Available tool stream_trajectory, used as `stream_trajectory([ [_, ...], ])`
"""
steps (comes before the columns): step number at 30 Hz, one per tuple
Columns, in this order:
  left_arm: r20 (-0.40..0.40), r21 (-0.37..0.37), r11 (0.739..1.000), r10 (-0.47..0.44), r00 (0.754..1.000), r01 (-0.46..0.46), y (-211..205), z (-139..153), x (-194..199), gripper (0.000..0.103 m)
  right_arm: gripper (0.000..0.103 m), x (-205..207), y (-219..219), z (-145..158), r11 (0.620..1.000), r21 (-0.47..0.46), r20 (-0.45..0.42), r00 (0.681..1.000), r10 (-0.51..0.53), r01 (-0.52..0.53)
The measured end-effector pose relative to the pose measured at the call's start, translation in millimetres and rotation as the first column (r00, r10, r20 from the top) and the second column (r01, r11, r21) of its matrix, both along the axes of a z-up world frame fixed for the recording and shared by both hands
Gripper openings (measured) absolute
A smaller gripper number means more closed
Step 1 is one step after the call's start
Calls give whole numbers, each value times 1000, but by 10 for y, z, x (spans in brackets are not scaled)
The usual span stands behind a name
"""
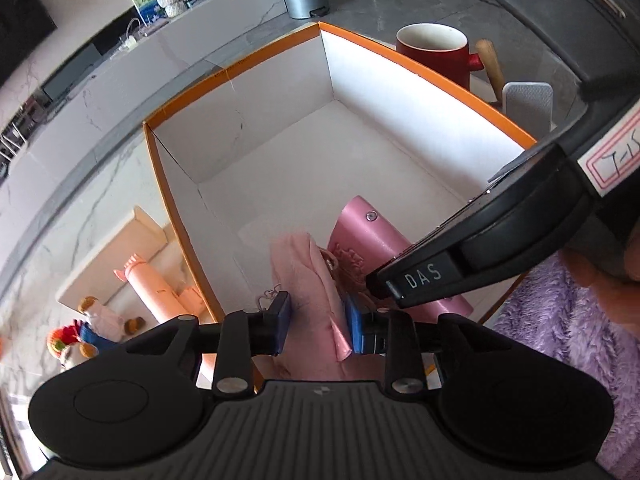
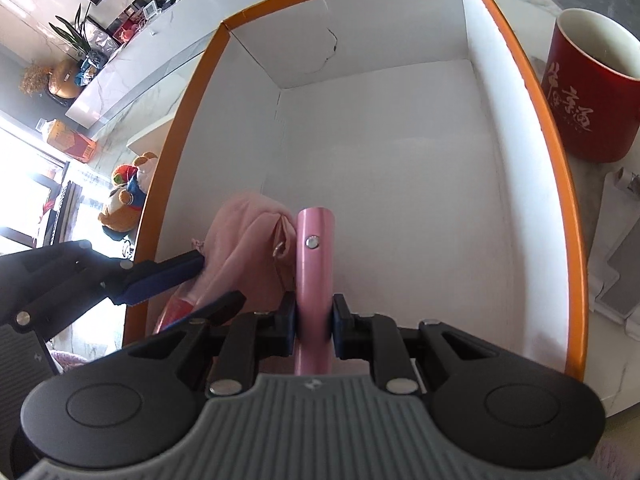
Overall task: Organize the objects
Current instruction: 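Carry handbag and wallet into the shoebox with both tools and release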
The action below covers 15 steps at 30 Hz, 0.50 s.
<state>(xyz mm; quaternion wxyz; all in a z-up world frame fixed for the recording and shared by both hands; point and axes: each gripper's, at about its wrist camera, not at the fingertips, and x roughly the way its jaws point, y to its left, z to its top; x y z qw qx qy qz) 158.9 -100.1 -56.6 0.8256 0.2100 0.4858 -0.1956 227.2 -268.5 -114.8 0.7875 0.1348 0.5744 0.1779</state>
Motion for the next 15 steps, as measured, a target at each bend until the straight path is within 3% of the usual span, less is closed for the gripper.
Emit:
stream_trajectory([
  [7, -64, -219, 974, 36, 997, -49, 279, 151, -6, 36, 19, 50, 18, 34, 999, -33, 15, 1000, 1, 0],
  [12, -17, -314, 945, 92, 996, -92, 520, 403, -98, 37, 19, 63, 101, 109, 998, -56, 19, 999, 34, -33],
  [15, 4, -362, 919, 166, 986, -154, 698, 495, -136, 44, 19, 51, 199, 166, 992, -110, 46, 996, 72, -66],
])
